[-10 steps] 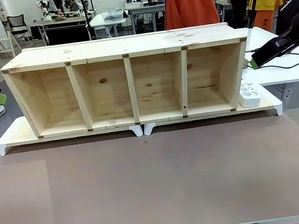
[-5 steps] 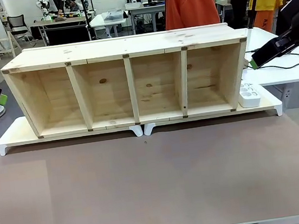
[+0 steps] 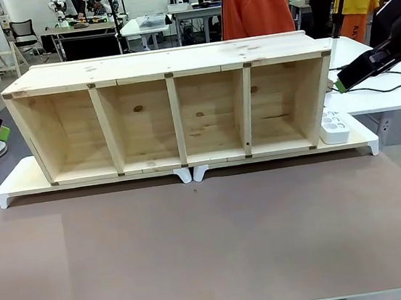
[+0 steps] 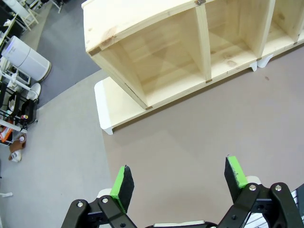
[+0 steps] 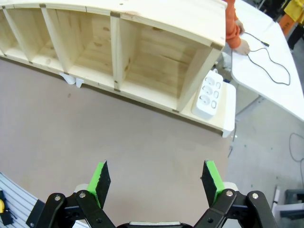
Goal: Perform cable management.
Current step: When the cord part of the Power Cable appears at the lower middle area of the table and stops, grasp the cord part of the Power Cable.
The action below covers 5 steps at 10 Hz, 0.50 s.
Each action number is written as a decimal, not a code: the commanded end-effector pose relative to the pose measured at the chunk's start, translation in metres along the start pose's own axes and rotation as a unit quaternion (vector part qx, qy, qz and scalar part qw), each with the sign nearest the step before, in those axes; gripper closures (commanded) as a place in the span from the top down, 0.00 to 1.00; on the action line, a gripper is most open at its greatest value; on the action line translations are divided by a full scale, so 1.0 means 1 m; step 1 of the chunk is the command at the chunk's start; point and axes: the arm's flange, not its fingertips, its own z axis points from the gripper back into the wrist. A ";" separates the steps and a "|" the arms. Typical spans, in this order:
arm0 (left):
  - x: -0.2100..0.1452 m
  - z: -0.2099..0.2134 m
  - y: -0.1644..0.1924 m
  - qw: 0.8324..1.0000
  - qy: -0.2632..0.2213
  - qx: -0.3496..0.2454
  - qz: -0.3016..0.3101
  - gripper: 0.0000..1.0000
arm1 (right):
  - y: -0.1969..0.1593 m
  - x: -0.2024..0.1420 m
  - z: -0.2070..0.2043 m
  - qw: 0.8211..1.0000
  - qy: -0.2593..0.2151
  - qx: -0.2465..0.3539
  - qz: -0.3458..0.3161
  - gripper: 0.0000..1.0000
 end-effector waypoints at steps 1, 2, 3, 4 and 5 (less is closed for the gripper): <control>-0.001 0.001 0.000 1.000 0.003 -0.001 -0.002 1.00 | -0.001 0.000 0.000 1.000 -0.001 -0.002 0.000 1.00; -0.001 0.001 0.000 1.000 0.003 -0.001 -0.002 1.00 | -0.001 0.000 0.000 1.000 -0.001 -0.002 0.000 1.00; -0.001 0.001 0.000 1.000 0.003 -0.001 -0.002 1.00 | -0.001 0.000 0.000 1.000 -0.001 -0.002 0.000 1.00; -0.001 0.001 0.000 1.000 0.003 -0.001 -0.002 1.00 | -0.001 0.000 0.000 1.000 -0.001 -0.002 0.000 1.00; -0.001 0.001 0.000 1.000 0.003 -0.001 -0.002 1.00 | -0.001 0.000 0.000 1.000 -0.001 -0.002 0.000 1.00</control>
